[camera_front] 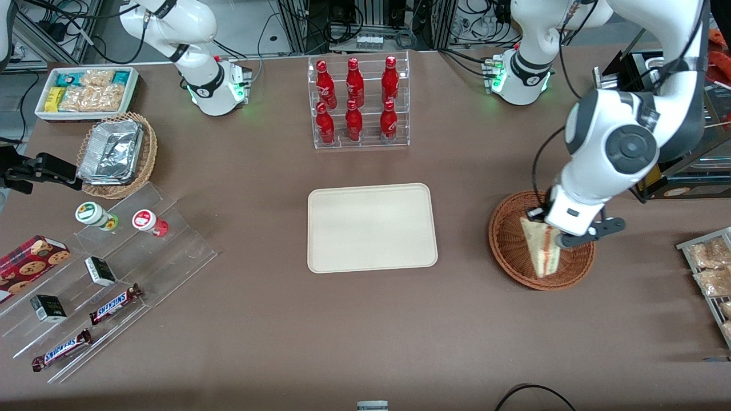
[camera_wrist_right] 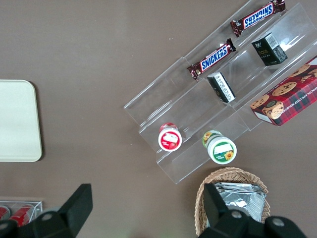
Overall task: Place sandwich from basket to tray
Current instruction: 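Lift the sandwich with the left gripper and carry it to the cream tray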
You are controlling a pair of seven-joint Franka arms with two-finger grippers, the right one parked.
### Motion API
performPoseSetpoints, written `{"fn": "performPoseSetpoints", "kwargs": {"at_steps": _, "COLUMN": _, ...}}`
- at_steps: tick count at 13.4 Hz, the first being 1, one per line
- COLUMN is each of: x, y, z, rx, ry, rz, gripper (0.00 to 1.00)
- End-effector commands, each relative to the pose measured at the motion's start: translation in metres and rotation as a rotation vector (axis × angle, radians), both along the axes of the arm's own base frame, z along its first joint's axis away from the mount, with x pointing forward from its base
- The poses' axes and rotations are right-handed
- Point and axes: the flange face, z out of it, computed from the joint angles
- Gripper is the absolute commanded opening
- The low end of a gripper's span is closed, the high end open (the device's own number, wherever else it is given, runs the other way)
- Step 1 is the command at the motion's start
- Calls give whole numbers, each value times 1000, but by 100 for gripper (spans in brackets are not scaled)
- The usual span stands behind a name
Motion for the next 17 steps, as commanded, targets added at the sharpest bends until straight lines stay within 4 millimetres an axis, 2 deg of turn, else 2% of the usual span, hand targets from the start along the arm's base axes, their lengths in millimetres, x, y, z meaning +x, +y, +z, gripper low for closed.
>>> {"fn": "performPoseSetpoints", "kwargs": {"at_steps": 1, "x": -3, "y": -45, "z": 21, "rx": -6, "ry": -23, "rz": -52, "gripper": 0}}
{"fn": "performPoseSetpoints", "kwargs": {"at_steps": 3, "x": -9, "y": -87, "z": 20, "rx": -33, "ry": -22, "rz": -85, "gripper": 0}}
{"fn": "performPoseSetpoints", "kwargs": {"at_steps": 8, "x": -22, "y": -192, "z": -1, "rx": -89, "ry": -2, "rz": -158, "gripper": 0}}
{"fn": "performPoseSetpoints", "kwargs": {"at_steps": 12, "x": -43, "y": -269, "z": -41, "rx": -100, "ry": -3, "rz": -157, "gripper": 0}}
{"fn": "performPoseSetpoints", "kwargs": {"at_steps": 13, "x": -51, "y": -286, "z": -57, "rx": -98, "ry": -5, "rz": -139, "gripper": 0}}
{"fn": "performPoseSetpoints", "kwargs": {"at_steps": 17, "x": -73, "y": -337, "z": -93, "rx": -101, "ry": -11, "rz": -68, "gripper": 0}}
